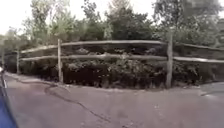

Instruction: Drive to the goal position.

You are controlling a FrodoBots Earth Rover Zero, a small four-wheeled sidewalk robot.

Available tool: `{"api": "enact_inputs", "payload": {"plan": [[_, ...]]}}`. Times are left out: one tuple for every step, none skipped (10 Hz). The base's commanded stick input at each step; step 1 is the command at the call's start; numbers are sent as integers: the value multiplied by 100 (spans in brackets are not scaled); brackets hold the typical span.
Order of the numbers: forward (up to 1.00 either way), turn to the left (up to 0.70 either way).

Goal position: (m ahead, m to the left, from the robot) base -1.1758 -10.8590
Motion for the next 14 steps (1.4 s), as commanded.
{"api": "enact_inputs", "payload": {"plan": [[5,-5],[4,-2],[4,0],[4,0],[4,0],[4,0],[4,0],[0,0],[-32,3],[-66,32],[-69,35],[-70,35],[-70,35],[-70,35]]}}
